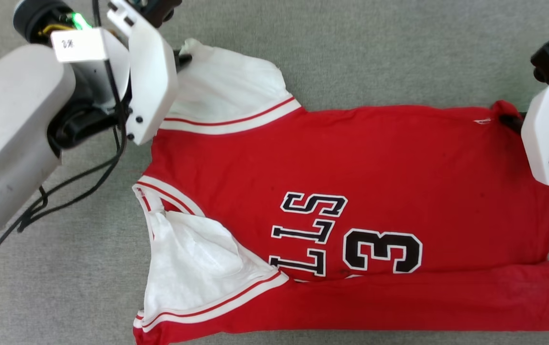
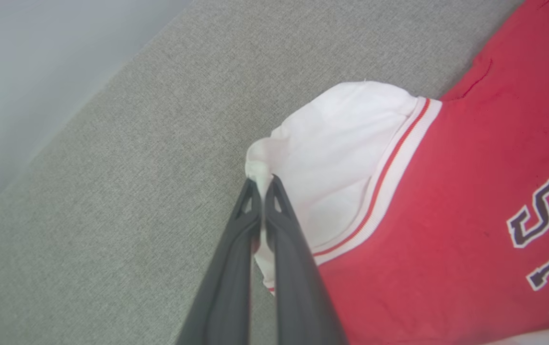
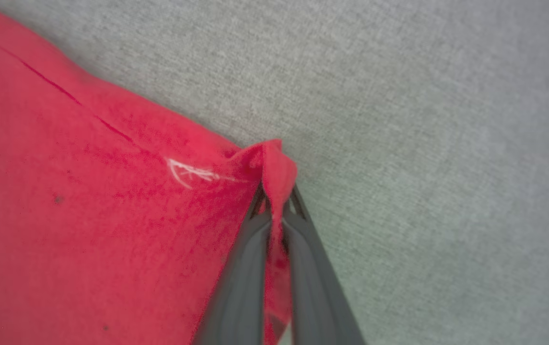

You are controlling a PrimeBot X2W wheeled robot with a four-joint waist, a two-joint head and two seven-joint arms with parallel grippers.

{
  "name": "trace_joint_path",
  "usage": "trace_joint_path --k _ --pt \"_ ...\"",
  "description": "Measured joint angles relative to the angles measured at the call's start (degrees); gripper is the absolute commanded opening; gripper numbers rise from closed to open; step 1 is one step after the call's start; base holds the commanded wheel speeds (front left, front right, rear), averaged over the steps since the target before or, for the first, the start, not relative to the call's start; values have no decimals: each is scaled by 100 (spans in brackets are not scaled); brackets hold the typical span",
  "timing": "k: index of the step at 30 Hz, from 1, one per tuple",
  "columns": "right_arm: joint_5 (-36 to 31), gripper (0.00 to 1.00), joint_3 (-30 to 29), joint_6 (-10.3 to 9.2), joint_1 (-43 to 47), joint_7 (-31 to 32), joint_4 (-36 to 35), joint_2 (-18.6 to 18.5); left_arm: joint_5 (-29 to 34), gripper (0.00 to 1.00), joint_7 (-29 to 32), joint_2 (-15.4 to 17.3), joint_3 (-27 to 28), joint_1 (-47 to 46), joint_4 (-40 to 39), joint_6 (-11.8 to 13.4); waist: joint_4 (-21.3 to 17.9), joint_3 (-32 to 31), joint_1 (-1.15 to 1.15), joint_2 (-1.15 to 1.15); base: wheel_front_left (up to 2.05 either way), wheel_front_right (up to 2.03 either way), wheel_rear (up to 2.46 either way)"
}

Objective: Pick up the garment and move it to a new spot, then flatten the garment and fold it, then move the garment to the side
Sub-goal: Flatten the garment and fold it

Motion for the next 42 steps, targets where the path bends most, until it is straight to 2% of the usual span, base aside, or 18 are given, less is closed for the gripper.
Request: trace_joint_path --k 5,11,18,25,32,42 --pt "-9 0 -132 0 170 -867 31 -55 -83 0 -272 121 14 316 -152 9 -24 -354 0 0 0 0 0" --pt "-46 0 -265 0 687 -1545 -47 -78 -144 0 -497 389 -75 848 -527 126 -12 -837 0 0 0 0 0" --pt "-20 0 -400 0 1516 -1844 -288 -187 -308 0 -744 828 -242 1730 -1170 434 -3 -1384 -1 0 0 0 0" --pt "58 0 -610 0 2472 -2105 -436 -137 -564 0 -1023 1294 -401 2781 -1755 871 -36 -1798 0 0 0 0 0" --pt "45 0 -689 0 3346 -2185 -409 -35 -769 0 -1237 1358 -543 3750 -1855 1200 -36 -1954 0 0 0 0 0" --pt "66 0 -675 -1 3744 -2313 -121 266 -901 0 -1361 982 -592 4357 -1302 1110 -29 -1929 0 0 0 0 0"
